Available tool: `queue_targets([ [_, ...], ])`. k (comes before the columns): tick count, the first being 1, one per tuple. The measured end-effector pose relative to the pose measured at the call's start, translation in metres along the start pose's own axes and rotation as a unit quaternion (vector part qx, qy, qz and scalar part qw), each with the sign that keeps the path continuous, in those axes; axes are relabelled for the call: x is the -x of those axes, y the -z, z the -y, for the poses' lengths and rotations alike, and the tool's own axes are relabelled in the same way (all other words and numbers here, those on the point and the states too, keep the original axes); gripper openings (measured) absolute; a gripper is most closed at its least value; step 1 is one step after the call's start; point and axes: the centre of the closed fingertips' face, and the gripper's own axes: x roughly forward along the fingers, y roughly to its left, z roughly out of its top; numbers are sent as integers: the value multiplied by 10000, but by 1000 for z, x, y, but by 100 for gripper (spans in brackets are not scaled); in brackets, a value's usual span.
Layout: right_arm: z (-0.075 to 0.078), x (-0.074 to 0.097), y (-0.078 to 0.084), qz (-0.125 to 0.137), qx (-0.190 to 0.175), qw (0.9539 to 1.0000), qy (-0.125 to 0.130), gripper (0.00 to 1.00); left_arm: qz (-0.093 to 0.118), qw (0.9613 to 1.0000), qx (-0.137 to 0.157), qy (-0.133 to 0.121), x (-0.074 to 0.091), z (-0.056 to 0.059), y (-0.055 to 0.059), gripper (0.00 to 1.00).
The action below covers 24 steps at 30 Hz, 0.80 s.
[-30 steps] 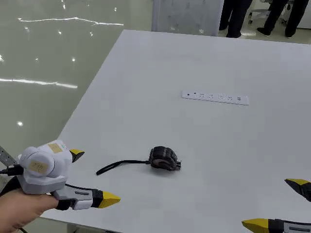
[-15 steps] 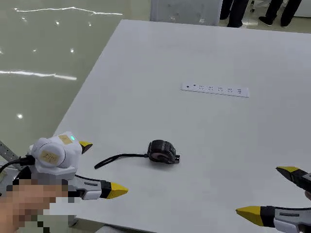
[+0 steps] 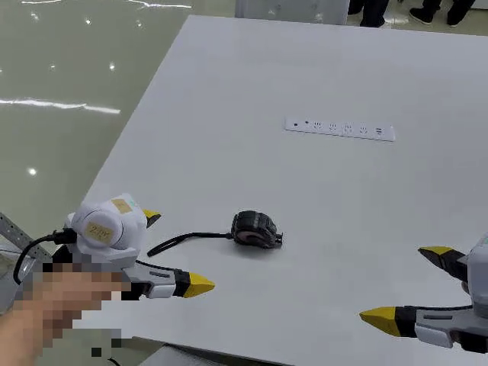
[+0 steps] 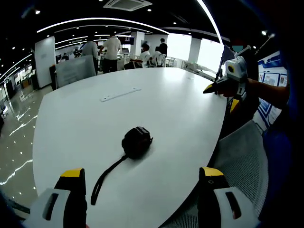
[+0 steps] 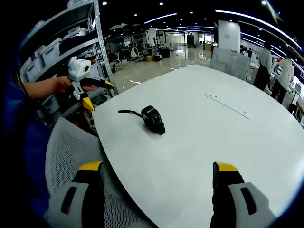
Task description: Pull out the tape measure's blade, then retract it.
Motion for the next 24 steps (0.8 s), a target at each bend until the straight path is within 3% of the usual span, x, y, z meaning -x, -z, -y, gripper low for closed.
queue_targets([
  [11, 6, -15, -1, -69, 41, 9999, -124, 90, 15, 9999, 62, 82, -21, 3, -5, 95],
  [15, 10, -22, 0, -101, 76, 9998, -179, 89, 17, 9999, 63, 89, -29, -1, -7, 95],
  [24, 13, -36, -3, -163, 216, 9991, -335, 88, -71, 9997, -105, 226, -46, 1, -14, 94],
])
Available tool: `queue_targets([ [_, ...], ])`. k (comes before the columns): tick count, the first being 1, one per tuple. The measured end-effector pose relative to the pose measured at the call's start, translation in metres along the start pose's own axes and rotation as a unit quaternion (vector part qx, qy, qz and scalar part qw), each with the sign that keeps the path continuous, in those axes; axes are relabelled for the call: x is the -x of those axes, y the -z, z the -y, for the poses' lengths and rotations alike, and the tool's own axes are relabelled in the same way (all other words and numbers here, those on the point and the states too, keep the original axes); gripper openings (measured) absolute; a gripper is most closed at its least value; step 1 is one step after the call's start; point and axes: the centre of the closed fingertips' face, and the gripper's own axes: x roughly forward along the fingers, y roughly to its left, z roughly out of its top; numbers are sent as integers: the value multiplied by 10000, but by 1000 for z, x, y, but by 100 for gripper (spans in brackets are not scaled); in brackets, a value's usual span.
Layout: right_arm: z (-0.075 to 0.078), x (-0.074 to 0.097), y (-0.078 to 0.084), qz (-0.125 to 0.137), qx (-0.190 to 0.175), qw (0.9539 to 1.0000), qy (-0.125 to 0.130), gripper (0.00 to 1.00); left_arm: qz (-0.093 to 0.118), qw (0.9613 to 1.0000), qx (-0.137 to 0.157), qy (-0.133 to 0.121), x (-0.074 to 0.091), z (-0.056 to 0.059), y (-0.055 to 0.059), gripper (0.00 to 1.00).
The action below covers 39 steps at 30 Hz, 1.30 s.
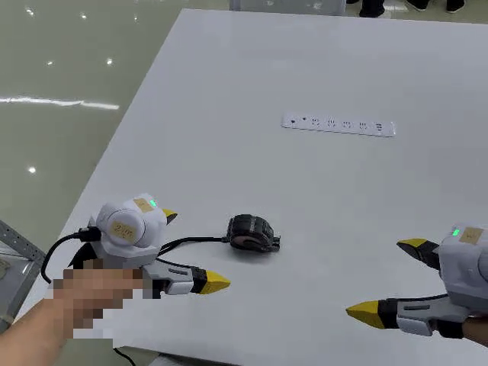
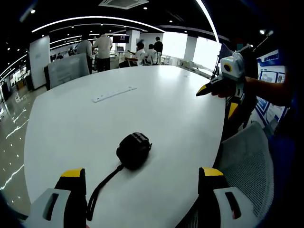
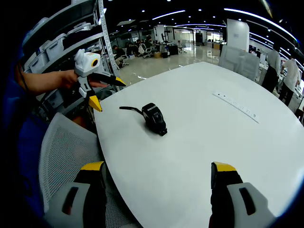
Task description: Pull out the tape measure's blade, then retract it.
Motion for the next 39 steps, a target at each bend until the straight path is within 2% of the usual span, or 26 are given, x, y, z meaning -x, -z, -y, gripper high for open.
queue_targets([
  [7, 1, -13, -2, -37, 92, 9999, -73, 86, -10, 9999, -81, 79, -12, -1, -8, 93],
  [13, -2, -28, -6, -41, 154, 9996, -237, 85, -82, 9996, -204, 198, -26, 0, -9, 91],
  [25, 0, -53, -5, -165, 435, 9978, -465, 79, -202, 9969, -641, 413, -51, 3, -14, 87],
  [29, -2, -62, -3, -277, 767, 9948, -613, 76, -370, 9935, -966, 471, -58, 4, -15, 84],
  [32, -1, -69, -5, -260, 874, 9934, -688, 74, -483, 9909, -1118, 564, -64, 5, -15, 84],
  [34, 0, -73, -6, -259, 981, 9922, -730, 72, -592, 9877, -1322, 594, -67, 4, -14, 83],
  [39, 1, -86, -9, -220, 1286, 9878, -855, 68, -695, 9817, -1645, 666, -75, 2, -16, 81],
])
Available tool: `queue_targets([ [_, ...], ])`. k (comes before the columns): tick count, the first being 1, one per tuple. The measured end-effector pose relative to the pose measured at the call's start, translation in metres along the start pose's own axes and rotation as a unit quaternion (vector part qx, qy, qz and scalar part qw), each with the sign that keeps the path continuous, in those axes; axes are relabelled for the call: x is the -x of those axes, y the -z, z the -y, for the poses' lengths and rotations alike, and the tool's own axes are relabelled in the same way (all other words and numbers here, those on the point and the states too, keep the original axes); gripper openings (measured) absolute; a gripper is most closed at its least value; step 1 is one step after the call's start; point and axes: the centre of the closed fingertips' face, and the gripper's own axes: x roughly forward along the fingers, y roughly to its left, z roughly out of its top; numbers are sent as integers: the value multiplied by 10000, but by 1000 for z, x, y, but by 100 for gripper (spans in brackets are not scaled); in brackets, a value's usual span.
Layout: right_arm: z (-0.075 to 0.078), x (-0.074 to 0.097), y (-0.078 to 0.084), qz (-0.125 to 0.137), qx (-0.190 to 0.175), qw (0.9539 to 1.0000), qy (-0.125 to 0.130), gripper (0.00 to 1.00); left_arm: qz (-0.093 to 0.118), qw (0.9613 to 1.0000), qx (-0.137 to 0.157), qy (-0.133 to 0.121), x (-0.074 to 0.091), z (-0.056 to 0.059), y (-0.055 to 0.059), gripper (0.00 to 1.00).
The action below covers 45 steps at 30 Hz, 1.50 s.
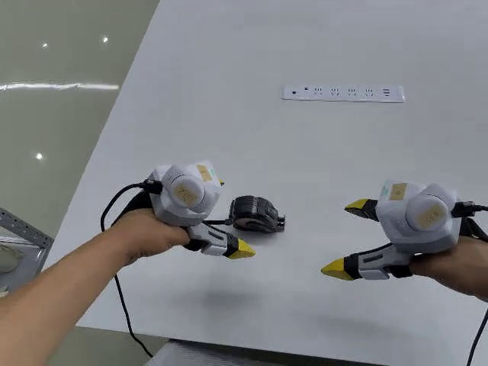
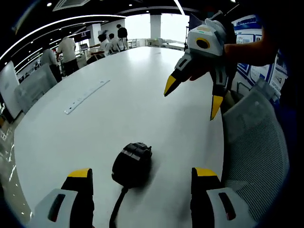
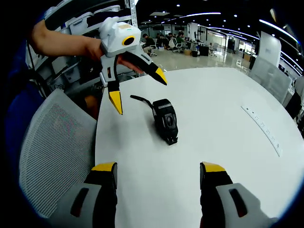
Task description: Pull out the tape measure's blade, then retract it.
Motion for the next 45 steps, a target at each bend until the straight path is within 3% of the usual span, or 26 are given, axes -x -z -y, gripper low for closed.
queue_targets([
  [10, 8, -32, -4, 4, 495, 9984, -260, 60, -296, 9977, -550, 258, -16, -4, 4, 76],
  [13, 11, -42, -2, -76, 823, 9961, -294, 57, -348, 9968, -645, 335, -21, -5, 5, 73],
  [21, 14, -64, -1, -118, 1044, 9935, -446, 52, -470, 9947, -770, 492, -34, -10, 9, 70],
  [29, 23, -82, 0, -80, 1145, 9919, -544, 45, -604, 9919, -1005, 485, -43, -19, 8, 61],
  [45, 31, -118, 4, -20, 1098, 9909, -776, 34, -785, 9868, -1238, 691, -56, -16, 10, 50],
])
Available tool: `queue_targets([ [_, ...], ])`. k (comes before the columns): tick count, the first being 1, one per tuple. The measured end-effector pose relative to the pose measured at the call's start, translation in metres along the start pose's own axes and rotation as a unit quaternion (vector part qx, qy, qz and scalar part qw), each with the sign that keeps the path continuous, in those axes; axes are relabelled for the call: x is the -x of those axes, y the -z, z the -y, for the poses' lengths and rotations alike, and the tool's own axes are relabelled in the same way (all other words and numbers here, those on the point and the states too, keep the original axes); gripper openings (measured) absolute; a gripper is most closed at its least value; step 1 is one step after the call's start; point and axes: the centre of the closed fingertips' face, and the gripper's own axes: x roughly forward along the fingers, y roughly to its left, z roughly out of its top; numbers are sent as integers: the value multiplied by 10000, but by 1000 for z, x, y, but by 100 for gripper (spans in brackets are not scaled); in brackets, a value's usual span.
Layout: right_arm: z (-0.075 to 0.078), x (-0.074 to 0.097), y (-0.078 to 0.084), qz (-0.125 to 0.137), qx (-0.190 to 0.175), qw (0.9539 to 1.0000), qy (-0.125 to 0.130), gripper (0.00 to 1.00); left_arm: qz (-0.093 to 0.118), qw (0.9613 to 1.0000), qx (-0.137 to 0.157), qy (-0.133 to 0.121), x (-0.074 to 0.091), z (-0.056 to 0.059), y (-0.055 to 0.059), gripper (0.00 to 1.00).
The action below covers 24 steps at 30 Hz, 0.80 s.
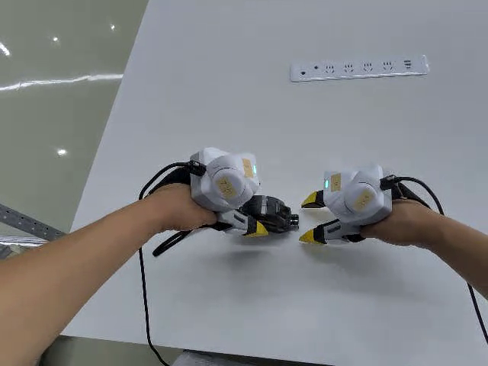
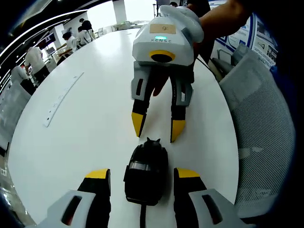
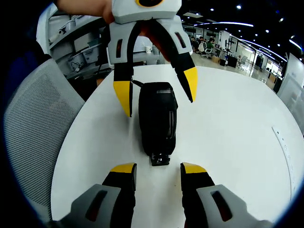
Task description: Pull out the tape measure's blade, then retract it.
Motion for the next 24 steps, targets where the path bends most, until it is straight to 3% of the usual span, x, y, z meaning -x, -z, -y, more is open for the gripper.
queue_targets([
  [15, 2, -12, -4, 121, 127, 9997, -144, 21, -70, 9997, -202, 119, -5, 1, 1, 34],
  [24, 3, -12, -5, 151, 176, 9996, -140, 16, -96, 9993, -307, 173, -5, 3, 1, 31],
])
